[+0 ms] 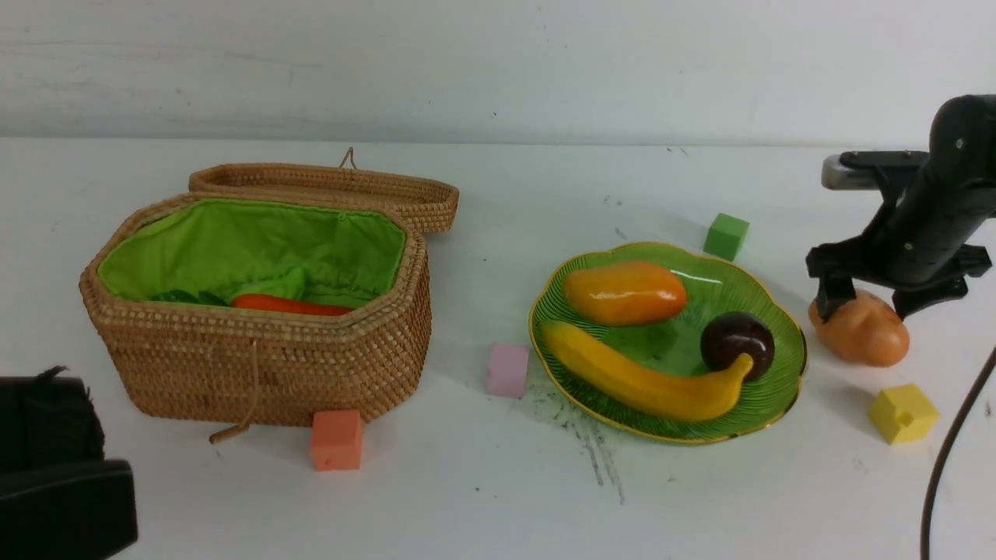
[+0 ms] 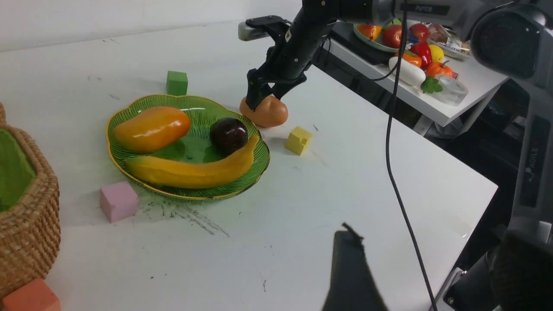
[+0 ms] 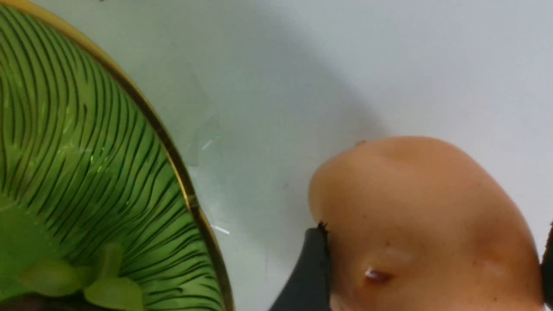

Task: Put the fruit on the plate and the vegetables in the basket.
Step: Use the right arm to grab a potato and put it into the left basket

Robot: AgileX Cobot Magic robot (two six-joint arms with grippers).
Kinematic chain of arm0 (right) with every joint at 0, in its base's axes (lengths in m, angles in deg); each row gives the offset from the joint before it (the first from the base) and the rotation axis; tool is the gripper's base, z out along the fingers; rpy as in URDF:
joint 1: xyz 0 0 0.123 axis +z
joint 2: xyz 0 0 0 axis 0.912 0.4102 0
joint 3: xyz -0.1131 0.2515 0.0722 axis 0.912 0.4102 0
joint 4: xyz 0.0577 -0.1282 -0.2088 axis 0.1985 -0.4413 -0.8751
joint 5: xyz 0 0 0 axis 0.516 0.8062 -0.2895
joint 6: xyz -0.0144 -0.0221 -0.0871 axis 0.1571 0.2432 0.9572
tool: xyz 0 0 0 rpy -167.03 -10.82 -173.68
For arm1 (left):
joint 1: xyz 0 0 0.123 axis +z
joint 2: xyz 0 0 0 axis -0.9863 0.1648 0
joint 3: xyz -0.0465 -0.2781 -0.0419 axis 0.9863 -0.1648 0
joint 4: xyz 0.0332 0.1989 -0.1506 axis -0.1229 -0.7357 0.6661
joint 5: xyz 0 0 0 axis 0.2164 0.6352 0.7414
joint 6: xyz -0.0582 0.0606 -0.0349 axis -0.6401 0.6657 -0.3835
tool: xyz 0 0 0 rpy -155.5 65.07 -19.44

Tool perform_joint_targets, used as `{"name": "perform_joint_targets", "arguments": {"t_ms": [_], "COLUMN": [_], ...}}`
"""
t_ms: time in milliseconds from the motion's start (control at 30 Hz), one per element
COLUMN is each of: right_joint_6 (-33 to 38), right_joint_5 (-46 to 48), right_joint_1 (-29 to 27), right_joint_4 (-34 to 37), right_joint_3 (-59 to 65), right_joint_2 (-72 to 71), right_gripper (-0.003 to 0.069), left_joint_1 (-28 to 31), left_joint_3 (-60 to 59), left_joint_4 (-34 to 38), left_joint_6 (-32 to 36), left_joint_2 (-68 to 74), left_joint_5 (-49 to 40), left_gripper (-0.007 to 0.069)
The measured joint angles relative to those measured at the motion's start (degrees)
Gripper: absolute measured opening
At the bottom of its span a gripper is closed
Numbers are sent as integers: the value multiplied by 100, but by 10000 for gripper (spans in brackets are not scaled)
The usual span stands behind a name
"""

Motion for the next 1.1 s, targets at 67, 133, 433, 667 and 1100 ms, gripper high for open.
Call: {"name": "perform_joint_targets", "arguments": {"t_ms": [67,133,433,667,1100], "right_joint_6": [0,0,0,0,0], "right_joint_5": [-38,-37,-74,-141,-141], "right_joint_1": [0,0,0,0,0], "right_joint_4": [-98,-191,-296,-302,-270], "right_joint_3": [0,0,-40,-117,-170], "right_joint_2": [28,30,108,254,328], "right_gripper": [652,650,649,645,617], "left_joint_1": [0,0,0,0,0], "left_joint_3": [0,0,0,0,0], "left_joint_4": [6,12,18,26,26], "left_joint_6": [0,0,0,0,0], "left_joint_2": [0,0,0,0,0], "left_joint_5": [0,-18,-123,-129,-129], "left_gripper": [356,261,-13,-13,-13]}}
